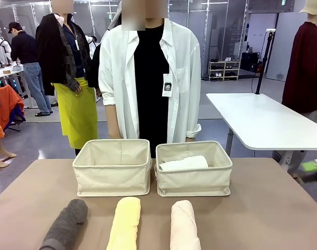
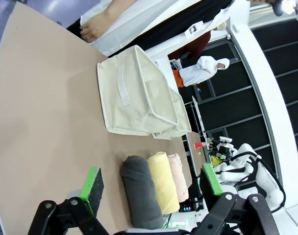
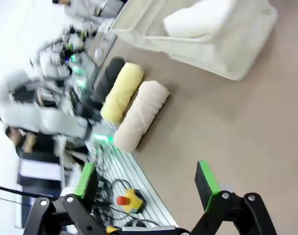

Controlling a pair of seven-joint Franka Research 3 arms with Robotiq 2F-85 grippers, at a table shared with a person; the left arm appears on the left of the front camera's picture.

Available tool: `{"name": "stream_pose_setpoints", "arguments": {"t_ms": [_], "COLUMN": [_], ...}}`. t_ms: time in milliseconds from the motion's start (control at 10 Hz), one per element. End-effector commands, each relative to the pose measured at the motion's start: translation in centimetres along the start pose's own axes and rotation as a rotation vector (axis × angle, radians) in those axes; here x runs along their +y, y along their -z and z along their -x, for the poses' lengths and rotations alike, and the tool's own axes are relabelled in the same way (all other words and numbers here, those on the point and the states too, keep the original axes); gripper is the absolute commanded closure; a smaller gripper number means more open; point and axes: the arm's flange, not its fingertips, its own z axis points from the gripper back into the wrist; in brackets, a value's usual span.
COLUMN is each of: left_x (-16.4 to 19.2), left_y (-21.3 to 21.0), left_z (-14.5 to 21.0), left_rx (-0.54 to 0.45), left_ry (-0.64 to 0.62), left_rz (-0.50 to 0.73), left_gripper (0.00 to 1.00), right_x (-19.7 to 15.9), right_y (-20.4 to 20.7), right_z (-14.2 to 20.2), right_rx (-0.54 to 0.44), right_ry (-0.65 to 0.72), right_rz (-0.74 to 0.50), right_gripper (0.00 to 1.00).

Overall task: Divide the towels into two baskets.
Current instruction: Pick up one hotel-folded towel from the bottom of the table and place it in the Fabric basket indicated by the person.

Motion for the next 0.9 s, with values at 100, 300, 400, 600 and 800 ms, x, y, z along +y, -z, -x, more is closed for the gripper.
{"name": "stream_pose_setpoints", "arguments": {"t_ms": [100, 300, 400, 600, 800], "left_x": [0.0, 0.0, 0.0, 0.0, 0.0], "left_y": [-0.4, -0.4, -0.4, -0.4, -0.4], "left_z": [0.1, 0.1, 0.1, 0.1, 0.1], "left_rx": [-0.001, -0.001, -0.001, -0.001, -0.001], "left_ry": [0.003, 0.003, 0.003, 0.003, 0.003], "left_rz": [0.002, 0.002, 0.002, 0.002, 0.002], "left_gripper": [0.00, 0.00, 0.00, 0.00, 0.00], "right_x": [-3.4, -5.9, -7.1, -5.8, -5.8], "right_y": [-5.2, -5.7, -4.8, -6.4, -6.4], "right_z": [5.9, 9.3, 9.0, 9.6, 9.6], "right_rx": [-0.095, -0.132, -0.114, -0.125, -0.125], "right_ry": [0.243, 0.364, 0.386, 0.301, 0.301], "right_rz": [-0.014, -0.046, -0.059, -0.011, -0.011], "right_gripper": [0.00, 0.00, 0.00, 0.00, 0.00]}}
